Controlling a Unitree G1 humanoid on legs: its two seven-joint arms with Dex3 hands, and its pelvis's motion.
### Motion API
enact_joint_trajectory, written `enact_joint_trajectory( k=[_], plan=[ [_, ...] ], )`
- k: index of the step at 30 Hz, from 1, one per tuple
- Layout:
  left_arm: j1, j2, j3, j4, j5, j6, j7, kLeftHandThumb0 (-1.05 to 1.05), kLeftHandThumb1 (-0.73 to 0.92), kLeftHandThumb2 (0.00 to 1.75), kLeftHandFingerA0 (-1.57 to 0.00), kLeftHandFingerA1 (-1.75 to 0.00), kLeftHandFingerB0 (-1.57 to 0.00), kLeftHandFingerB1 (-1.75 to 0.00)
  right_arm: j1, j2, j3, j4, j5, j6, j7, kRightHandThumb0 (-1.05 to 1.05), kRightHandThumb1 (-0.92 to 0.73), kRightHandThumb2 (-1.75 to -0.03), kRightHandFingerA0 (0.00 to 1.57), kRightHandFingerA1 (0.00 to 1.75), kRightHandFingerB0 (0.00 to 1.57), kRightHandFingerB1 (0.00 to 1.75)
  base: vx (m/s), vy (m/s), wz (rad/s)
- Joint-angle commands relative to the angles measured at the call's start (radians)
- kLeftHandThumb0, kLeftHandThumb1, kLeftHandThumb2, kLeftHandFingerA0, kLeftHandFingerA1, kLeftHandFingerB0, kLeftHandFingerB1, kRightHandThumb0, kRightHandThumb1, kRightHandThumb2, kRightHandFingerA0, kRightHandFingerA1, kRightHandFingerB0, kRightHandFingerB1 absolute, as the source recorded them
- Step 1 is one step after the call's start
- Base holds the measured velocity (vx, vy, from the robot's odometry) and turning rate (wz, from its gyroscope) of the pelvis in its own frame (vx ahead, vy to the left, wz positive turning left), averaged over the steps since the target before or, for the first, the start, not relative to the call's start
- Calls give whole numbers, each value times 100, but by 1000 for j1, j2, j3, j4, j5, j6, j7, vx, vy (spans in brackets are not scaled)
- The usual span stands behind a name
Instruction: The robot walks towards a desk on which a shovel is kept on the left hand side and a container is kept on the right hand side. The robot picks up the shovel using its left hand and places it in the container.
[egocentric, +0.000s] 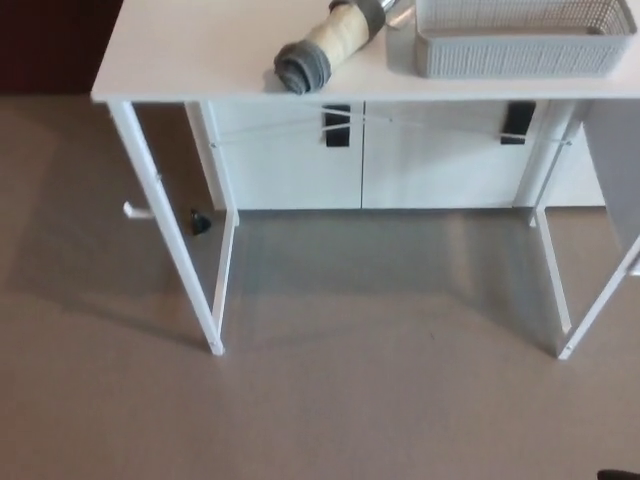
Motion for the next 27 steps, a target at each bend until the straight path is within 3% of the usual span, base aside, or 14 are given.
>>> enact_joint_trajectory(
  k=[1, 2, 3, 4, 8, 9, 10, 11, 12, 15, 21, 22, 27],
  plan=[
    [-1, 21, -4, 12, 28, -62, 30, -38, 50, 68, -37, -42, -37, -41, 3, 3, -2, 3, 9, -28, 1, -34, -44, -67, 60, 57, 40, 49, 272, 64, -19],
    [-5, 22, -7, 19, 31, -65, 33, -39, 49, 68, -37, -42, -37, -41, 6, 1, -3, -2, 9, -29, 1, -34, -44, -67, 60, 57, 40, 49, 183, 103, -23],
    [-4, 26, -9, 16, 36, -64, 36, -33, 56, 57, -42, -36, -39, -34, 9, 2, -1, -8, 8, -29, 1, -34, -45, -67, 59, 56, 40, 48, 258, 130, -18],
    [-3, 27, -11, 14, 40, -64, 38, -40, 49, 68, -37, -42, -37, -41, 2, 0, -1, 7, 7, -34, 2, -35, -45, -67, 59, 56, 40, 48, 304, 133, -12],
    [-7, 31, -19, 15, 52, -67, 50, -40, 49, 69, -38, -43, -37, -42, -5, -3, 1, 13, 0, -31, -2, -35, -45, -67, 59, 55, 39, 48, 433, 214, -11],
    [-7, 32, -22, 13, 56, -67, 56, -34, 56, 58, -45, -36, -40, -34, -1, 1, 0, 3, 1, -20, -7, -34, -46, -67, 60, 54, 40, 47, 363, 197, -2],
    [-6, 32, -25, 11, 60, -66, 63, -41, 47, 70, -40, -44, -37, -43, -2, 1, 0, 1, 1, -16, -8, -34, -45, -67, 60, 54, 40, 47, 300, 173, 16],
    [-6, 33, -26, 11, 61, -66, 65, -41, 47, 70, -40, -44, -37, -43, -2, 1, 0, 1, 1, -16, -8, -34, -45, -67, 60, 54, 40, 47, 254, 156, 2],
    [-5, 32, -27, 8, 62, -65, 68, -33, 56, 58, -45, -36, -40, -34, -4, 0, 1, -1, 0, -15, -7, -34, -46, -68, 59, 55, 39, 48, 231, 136, 7],
    [-2, 31, -31, 1, 59, -60, 71, -32, 56, 58, -45, -36, -40, -34, -6, -4, 3, 3, -1, -33, 1, -35, -46, -68, 60, 56, 39, 48, 236, 86, 11],
    [-17, 37, -39, 3, 77, -66, 89, -34, 56, 58, -47, -37, -42, -34, -34, 1, 0, 16, 1, -12, -9, -34, -45, -68, 62, 56, 40, 48, 250, -79, 0],
    [-16, 37, -37, 0, 72, -64, 86, -34, 56, 58, -47, -36, -42, -34, -38, 3, -1, 19, 5, -16, -5, -26, -53, -55, 67, 50, 44, 42, 330, -397, 40],
    [-10, 40, -45, -20, 82, -46, 93, -35, 56, 57, -47, -36, -42, -34, -41, 1, -4, 20, 14, -22, 6, -26, -54, -55, 66, 52, 44, 43, 211, -189, 6]
  ],
)
